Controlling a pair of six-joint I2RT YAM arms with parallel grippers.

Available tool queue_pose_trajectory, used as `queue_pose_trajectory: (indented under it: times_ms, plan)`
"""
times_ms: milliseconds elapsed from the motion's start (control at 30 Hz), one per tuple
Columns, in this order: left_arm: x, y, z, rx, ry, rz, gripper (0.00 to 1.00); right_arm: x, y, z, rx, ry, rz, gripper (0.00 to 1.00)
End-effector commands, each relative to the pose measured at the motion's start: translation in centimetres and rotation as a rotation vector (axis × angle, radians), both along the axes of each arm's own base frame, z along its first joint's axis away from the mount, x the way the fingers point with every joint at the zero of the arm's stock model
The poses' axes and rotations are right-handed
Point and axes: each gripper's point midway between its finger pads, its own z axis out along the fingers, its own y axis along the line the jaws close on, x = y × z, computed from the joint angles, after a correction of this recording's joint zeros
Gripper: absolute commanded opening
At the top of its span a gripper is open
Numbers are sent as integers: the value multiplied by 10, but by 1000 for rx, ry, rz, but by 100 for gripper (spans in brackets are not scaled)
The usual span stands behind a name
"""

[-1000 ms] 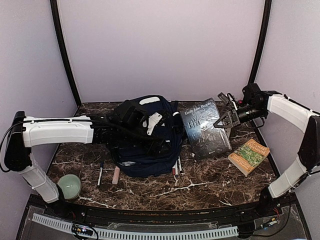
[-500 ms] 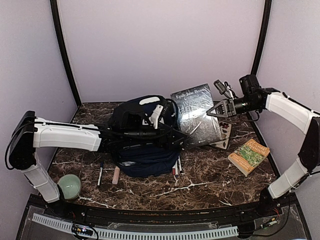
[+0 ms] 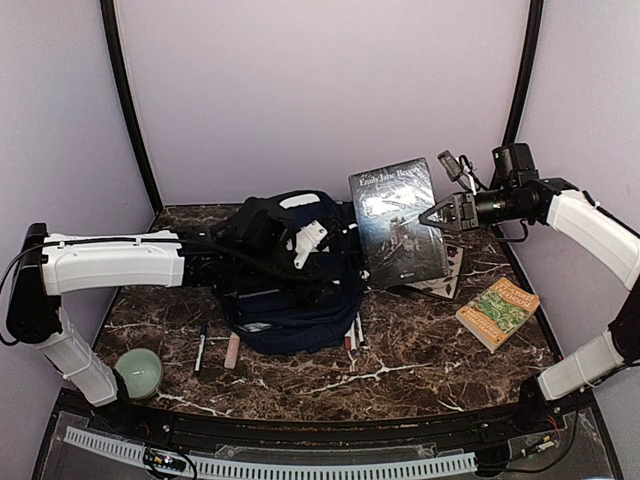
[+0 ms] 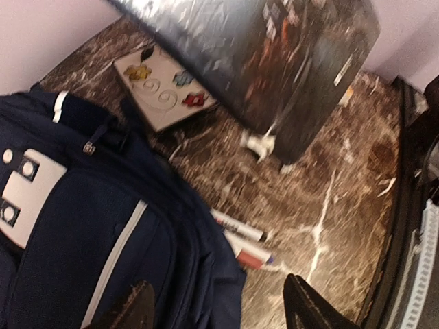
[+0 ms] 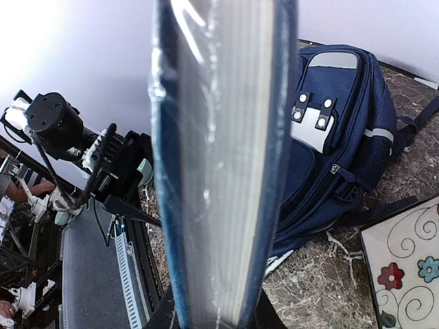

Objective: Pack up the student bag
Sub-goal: Pick up the largest pocket of the bag from the student bag.

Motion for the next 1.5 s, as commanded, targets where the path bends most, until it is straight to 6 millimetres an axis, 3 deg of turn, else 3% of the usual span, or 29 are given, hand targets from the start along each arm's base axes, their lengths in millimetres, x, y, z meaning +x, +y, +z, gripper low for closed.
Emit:
queue_pose_trajectory:
  times_ms: [0, 167, 300, 533, 733, 900, 1067, 1133, 1267, 1467]
  plan:
    - [-11, 55, -52, 408, -26, -60, 64, 0, -1, 23, 44, -120, 7, 0]
    - [-5, 82, -80, 594, -45, -31, 59, 0, -1, 17, 45, -104, 1, 0]
    - [0, 84, -98, 652, -43, -31, 54, 0, -2, 15, 46, -96, 0, 0]
    - [9, 84, -125, 752, -24, -19, 54, -1, -3, 10, 40, -91, -7, 0]
    - [10, 76, -126, 741, -19, -32, 49, -2, -3, 7, 38, -85, -10, 0]
    - [-5, 58, -124, 690, -8, -105, 58, -1, -3, 5, 40, -79, -11, 0]
    - [-7, 54, -139, 712, 23, -116, 51, 0, -2, 3, 40, -76, -8, 0]
    - [-2, 57, -145, 746, 14, -100, 43, 0, -3, 3, 40, -78, -9, 0]
    - [9, 52, -133, 746, -22, -59, 25, 0, -3, 4, 37, -79, -13, 0]
    - [25, 30, -70, 578, -134, -11, 5, 12, -10, 0, -37, -75, -85, 0]
